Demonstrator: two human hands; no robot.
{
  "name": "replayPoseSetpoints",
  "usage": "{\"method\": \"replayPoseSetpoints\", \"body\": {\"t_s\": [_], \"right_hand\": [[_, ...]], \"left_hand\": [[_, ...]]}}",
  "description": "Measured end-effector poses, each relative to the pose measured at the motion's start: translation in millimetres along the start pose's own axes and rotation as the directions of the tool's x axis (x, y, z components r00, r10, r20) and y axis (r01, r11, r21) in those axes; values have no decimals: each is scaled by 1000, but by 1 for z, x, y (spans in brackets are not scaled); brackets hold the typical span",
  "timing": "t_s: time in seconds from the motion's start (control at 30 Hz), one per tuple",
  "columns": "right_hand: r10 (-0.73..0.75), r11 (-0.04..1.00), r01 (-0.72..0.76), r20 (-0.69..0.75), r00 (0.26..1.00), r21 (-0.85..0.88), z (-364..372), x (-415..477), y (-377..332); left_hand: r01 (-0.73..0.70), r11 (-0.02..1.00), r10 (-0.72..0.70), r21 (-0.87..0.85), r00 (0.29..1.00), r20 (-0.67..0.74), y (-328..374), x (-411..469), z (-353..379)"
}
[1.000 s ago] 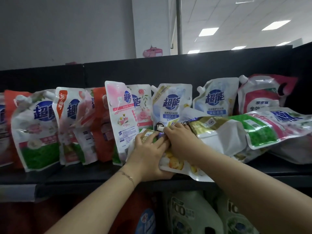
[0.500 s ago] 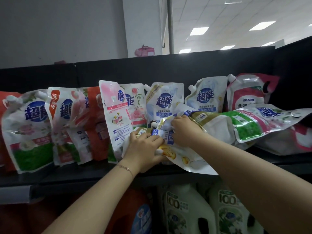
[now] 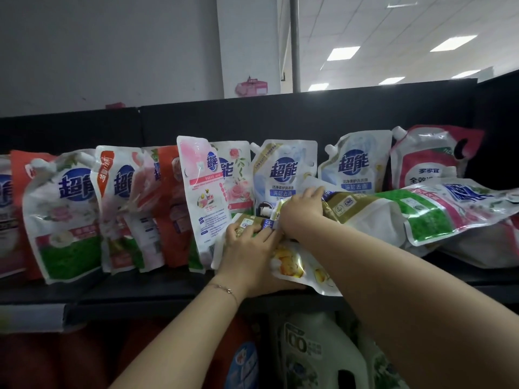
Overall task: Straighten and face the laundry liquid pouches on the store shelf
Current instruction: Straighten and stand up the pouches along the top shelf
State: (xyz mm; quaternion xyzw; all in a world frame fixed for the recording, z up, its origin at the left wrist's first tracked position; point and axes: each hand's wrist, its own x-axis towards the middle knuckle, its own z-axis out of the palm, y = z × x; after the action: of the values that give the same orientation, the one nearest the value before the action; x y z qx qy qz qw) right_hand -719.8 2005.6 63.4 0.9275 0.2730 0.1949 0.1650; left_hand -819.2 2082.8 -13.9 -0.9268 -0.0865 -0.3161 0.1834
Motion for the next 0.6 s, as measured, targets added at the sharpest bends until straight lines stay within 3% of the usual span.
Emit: {"method": "replayPoseSetpoints", "body": {"t_s": [0.2,0.6], "right_hand": [[18,996,4,-237,971,93,12,-20,-7],[75,912,148,-510,857,383,11,-52,27]], "left_hand": [[-5,1000,5,-12,1000,31,2,-3,0],[49,998,-47,-38,997,67,3,1,-8]]}}
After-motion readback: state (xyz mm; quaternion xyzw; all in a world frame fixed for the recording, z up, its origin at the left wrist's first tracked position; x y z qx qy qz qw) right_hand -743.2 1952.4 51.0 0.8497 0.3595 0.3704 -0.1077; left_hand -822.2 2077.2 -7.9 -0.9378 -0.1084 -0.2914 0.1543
